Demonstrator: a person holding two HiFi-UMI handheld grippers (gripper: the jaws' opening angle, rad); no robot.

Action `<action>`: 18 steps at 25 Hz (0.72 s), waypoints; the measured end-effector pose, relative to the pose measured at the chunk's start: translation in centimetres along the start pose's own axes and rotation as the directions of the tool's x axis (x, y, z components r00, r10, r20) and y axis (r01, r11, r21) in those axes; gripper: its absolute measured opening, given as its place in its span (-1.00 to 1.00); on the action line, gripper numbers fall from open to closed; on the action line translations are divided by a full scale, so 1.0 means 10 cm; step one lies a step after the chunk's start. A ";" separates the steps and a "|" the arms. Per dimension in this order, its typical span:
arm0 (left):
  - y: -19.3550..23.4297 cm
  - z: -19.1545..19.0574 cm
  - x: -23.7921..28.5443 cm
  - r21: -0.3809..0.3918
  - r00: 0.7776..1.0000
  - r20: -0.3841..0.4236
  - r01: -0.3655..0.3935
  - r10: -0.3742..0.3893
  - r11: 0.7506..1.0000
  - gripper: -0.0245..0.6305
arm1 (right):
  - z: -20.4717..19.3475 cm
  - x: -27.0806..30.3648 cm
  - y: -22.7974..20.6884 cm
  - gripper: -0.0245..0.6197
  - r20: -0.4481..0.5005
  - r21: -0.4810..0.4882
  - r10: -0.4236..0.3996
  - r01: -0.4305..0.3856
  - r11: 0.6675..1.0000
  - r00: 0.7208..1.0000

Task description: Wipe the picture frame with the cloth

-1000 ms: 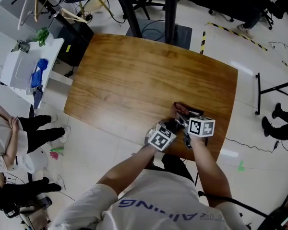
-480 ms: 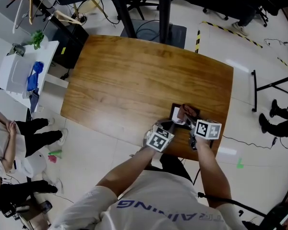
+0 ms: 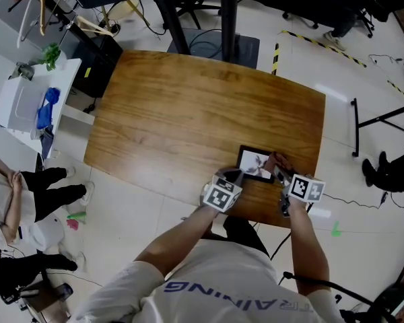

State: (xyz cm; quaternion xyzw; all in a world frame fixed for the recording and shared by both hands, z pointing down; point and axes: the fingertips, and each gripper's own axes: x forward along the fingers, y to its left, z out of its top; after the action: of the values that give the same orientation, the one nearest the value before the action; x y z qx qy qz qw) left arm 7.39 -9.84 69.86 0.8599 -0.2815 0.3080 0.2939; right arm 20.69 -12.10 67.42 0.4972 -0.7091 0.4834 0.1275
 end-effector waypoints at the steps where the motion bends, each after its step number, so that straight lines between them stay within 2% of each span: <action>1: 0.00 -0.01 0.00 -0.005 1.000 0.001 0.002 -0.002 1.000 -0.90 | -0.01 -0.03 -0.02 -0.57 0.004 0.005 -0.002 0.002 1.000 1.000; 8: -0.01 -0.03 0.01 -0.027 1.000 0.002 0.013 -0.013 1.000 -0.90 | -0.07 -0.14 -0.17 -0.57 0.019 0.023 -0.028 0.027 0.999 0.999; 11: 0.00 -0.01 0.01 -0.035 1.000 0.014 0.022 -0.022 0.999 -0.90 | -0.03 -0.17 -0.09 -0.57 0.034 0.005 -0.027 0.027 1.000 0.999; 14: 0.00 0.01 -0.01 -0.063 0.999 0.034 0.038 -0.036 0.997 -0.91 | 0.02 -0.14 0.21 -0.57 0.043 -0.037 0.040 -0.038 0.999 0.998; 18: 0.01 0.01 -0.01 -0.060 0.998 0.039 0.041 -0.039 0.997 -0.90 | 0.05 0.16 0.71 -0.57 0.011 -0.084 0.154 -0.152 0.985 0.988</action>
State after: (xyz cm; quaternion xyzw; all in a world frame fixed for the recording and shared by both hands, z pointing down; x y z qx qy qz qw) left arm 7.33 -9.92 69.76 0.8618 -0.2790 0.2769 0.3206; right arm 14.17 -13.13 64.26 0.4398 -0.7657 0.4576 0.1045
